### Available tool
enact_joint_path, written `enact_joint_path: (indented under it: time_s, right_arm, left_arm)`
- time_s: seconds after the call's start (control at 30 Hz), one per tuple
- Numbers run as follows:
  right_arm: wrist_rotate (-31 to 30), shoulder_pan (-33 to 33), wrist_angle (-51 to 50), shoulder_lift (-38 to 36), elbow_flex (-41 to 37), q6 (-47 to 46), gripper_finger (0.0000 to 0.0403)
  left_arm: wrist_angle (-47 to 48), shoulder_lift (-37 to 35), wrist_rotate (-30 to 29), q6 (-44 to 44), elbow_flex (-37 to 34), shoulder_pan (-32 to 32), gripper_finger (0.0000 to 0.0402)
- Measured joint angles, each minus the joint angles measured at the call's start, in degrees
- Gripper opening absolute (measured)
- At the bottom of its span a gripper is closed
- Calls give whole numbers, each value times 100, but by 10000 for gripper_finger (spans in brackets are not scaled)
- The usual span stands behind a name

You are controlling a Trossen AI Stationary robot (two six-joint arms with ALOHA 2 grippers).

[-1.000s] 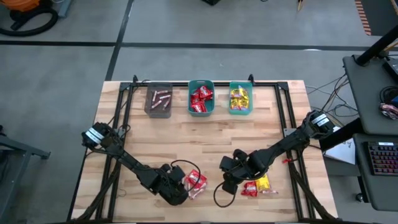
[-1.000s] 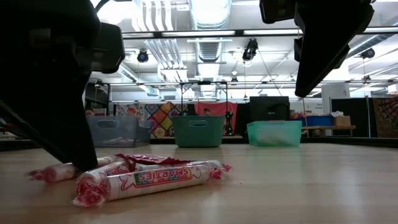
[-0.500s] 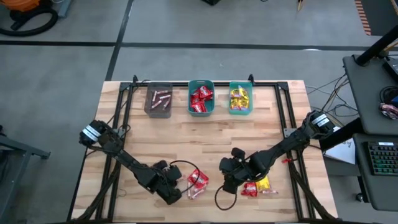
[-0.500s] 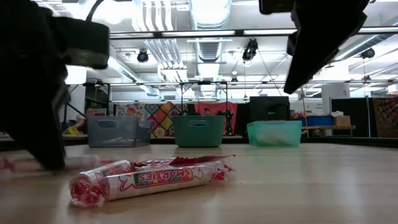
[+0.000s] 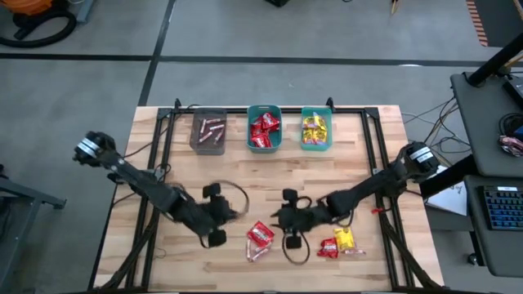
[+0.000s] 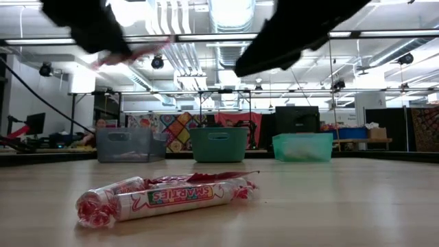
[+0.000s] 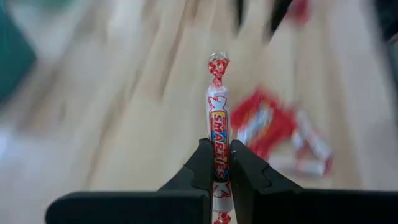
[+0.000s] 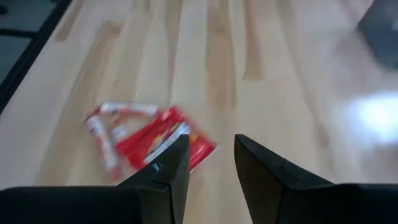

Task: Sort candy
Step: Put the white candy on the black bin

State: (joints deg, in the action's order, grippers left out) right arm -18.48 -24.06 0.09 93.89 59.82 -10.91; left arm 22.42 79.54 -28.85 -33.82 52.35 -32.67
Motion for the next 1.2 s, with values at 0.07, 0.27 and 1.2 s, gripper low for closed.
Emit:
enact_joint_path:
  time_s: [0.07,0.27,1.2]
  right_arm:
    - [174,232,601,-73,-262,468,118]
    - [1233,1017,3470,-82,-1167,1554,118]
    - [2378,1808,6650,665,-757,1453,200]
  left_arm:
    - [-896,-465,-10,735,-461,161,2]
    - [-3958,-1379,136,2601,-2055,553,2]
    - [-7811,-160,252,4120,-2486,898,2]
